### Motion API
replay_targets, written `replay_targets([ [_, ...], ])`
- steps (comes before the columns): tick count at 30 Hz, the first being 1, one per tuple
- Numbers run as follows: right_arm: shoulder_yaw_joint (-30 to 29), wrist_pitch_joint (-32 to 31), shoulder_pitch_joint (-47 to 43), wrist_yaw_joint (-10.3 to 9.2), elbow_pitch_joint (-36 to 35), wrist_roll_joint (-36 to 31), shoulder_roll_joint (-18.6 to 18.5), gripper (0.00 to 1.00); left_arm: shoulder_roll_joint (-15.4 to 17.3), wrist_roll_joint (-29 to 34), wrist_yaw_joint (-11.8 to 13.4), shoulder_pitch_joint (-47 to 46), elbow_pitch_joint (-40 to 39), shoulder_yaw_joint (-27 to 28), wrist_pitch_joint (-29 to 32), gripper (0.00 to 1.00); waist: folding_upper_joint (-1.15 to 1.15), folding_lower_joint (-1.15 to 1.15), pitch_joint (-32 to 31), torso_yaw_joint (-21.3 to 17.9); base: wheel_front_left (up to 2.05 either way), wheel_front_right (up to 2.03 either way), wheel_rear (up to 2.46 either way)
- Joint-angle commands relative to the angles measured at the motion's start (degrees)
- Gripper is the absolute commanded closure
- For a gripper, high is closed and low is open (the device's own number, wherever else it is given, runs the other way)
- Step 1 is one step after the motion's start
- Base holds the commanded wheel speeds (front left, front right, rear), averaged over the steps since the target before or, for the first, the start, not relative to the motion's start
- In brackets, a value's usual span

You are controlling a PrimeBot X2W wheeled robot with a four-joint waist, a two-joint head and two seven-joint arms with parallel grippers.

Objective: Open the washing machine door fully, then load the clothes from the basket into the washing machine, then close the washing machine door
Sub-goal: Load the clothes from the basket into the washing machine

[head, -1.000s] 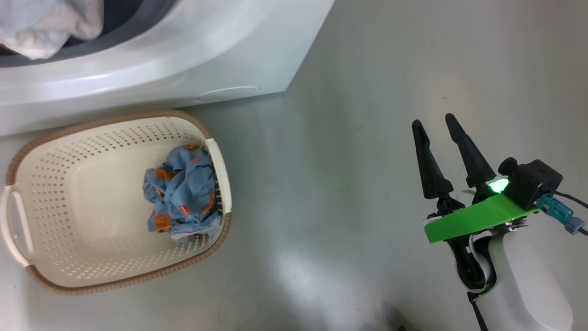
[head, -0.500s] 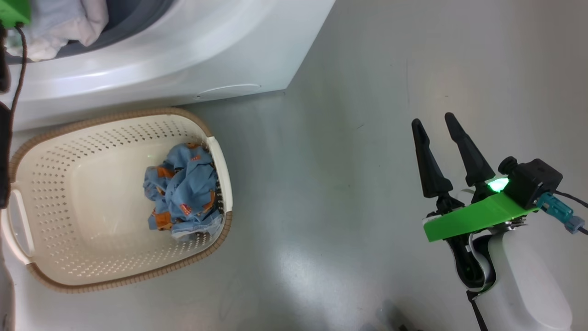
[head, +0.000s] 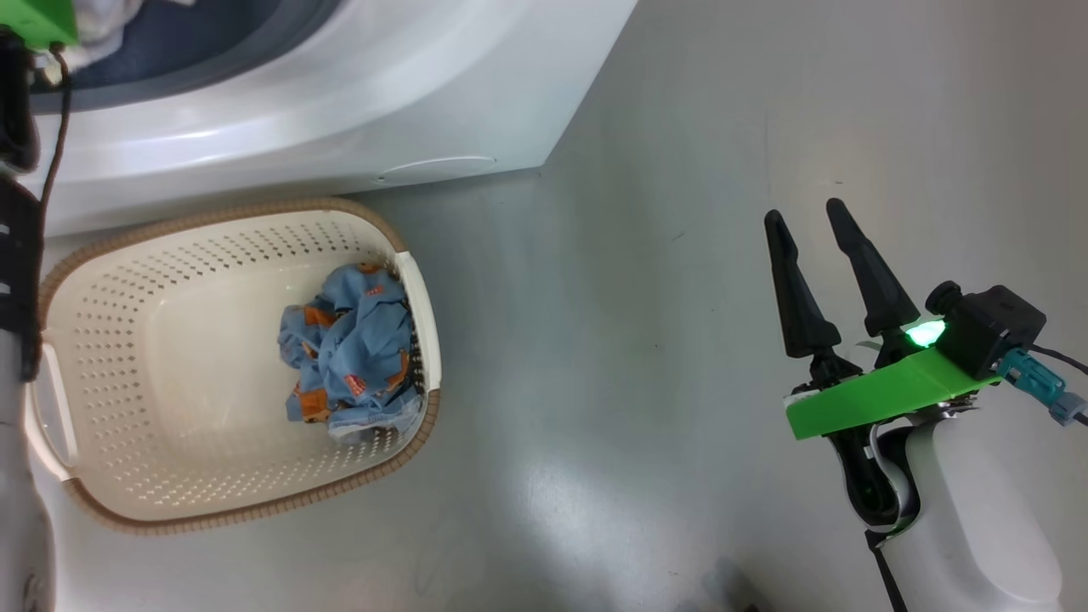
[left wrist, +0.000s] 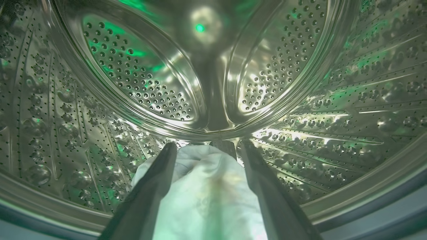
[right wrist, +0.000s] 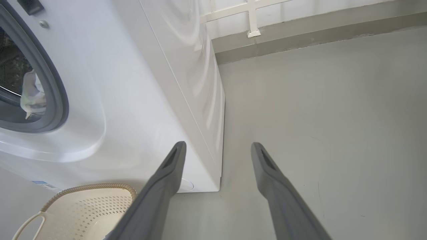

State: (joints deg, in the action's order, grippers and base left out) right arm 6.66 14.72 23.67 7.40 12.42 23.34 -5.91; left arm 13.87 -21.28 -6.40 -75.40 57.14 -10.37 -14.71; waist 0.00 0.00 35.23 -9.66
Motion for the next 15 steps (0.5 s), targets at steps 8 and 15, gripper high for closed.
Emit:
replay_targets([
  [8,0.74,0.28,-0.9,0.09,-1.35,-0.07,-0.58,0.0,1.1,1.51,-0.66,3.41,-3.66,3.64,-0.29,0.0,0.0,0.0,-0.47,0.76,0.0,0.0,0.0],
  [15,0.51,0.28,-1.14,0.09,-1.38,-0.19,-0.95,0.0,-0.3,2.49,-0.94,7.25,-6.43,6.09,-0.29,0.0,0.0,0.0,-1.06,1.37,0.0,0.0,0.0],
])
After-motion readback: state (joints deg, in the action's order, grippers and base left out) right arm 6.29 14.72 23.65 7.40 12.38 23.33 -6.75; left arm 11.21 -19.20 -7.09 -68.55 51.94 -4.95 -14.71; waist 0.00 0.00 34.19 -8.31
